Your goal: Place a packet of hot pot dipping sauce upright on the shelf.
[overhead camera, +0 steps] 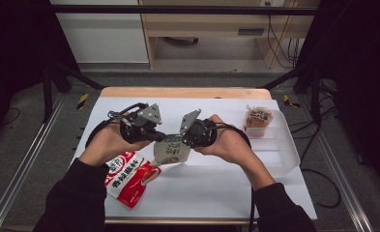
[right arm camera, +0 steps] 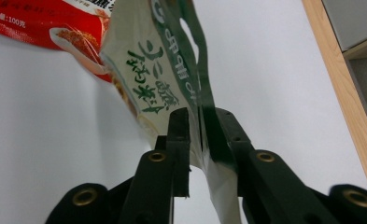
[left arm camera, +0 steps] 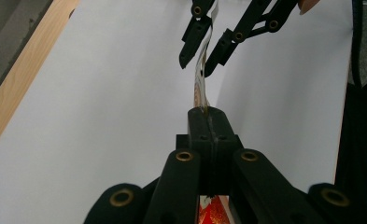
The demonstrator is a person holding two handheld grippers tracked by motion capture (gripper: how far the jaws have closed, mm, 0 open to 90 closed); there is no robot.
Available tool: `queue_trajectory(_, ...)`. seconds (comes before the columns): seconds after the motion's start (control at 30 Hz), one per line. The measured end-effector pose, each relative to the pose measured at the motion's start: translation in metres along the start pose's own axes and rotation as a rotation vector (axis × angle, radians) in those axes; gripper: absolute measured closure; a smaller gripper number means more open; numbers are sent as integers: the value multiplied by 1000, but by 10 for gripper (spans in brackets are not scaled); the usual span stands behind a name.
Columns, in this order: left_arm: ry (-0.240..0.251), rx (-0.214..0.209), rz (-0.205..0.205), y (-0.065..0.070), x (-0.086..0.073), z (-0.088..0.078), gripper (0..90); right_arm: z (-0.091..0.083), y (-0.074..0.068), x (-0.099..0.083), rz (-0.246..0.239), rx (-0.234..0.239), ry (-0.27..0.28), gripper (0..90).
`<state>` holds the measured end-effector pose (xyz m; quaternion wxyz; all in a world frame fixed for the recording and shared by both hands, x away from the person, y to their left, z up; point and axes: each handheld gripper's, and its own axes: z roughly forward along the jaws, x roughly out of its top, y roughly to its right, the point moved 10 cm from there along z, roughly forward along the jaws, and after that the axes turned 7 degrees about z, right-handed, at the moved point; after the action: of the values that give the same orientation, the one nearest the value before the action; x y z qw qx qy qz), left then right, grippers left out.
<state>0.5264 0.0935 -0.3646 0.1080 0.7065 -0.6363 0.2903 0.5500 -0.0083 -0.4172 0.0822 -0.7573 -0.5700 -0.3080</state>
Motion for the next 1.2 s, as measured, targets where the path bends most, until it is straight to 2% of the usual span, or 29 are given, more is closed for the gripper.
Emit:
queue_trajectory(0.23,2,2,-7,-1,-2,1,900,3,-1,0,-19,-4,-15,878)
queue_trajectory(0.37,5,5,-11,-2,-2,0,900,3,-2,1,-14,-3,-5,895)
queue_trajectory(0.57,20,5,-25,-3,-2,0,900,1,-2,1,8,2,-9,900)
queue_trajectory(0.67,15,5,-28,-3,-2,1,900,0,-2,1,8,13,-12,900)
queue_trajectory(0.83,22,-4,-34,-2,0,2,900,-2,1,-1,-1,4,-14,900)
queue_trajectory(0.9,23,-4,-31,-2,0,2,900,-2,0,-1,13,4,-13,900)
queue_trajectory(0.97,29,-3,-33,-3,1,3,887,-5,1,-2,-3,5,-19,900)
queue_trajectory(1.0,38,3,-36,-3,2,2,873,-5,1,-2,17,0,-13,900)
queue_trajectory(1.07,64,18,-50,-6,4,0,810,-8,4,-2,24,-9,-13,900)
queue_trajectory(1.13,69,46,-56,-9,4,-1,658,-12,8,-2,19,-20,-15,900)
queue_trajectory(1.2,78,55,-61,-10,4,-3,546,-17,10,-2,17,-26,-17,900)
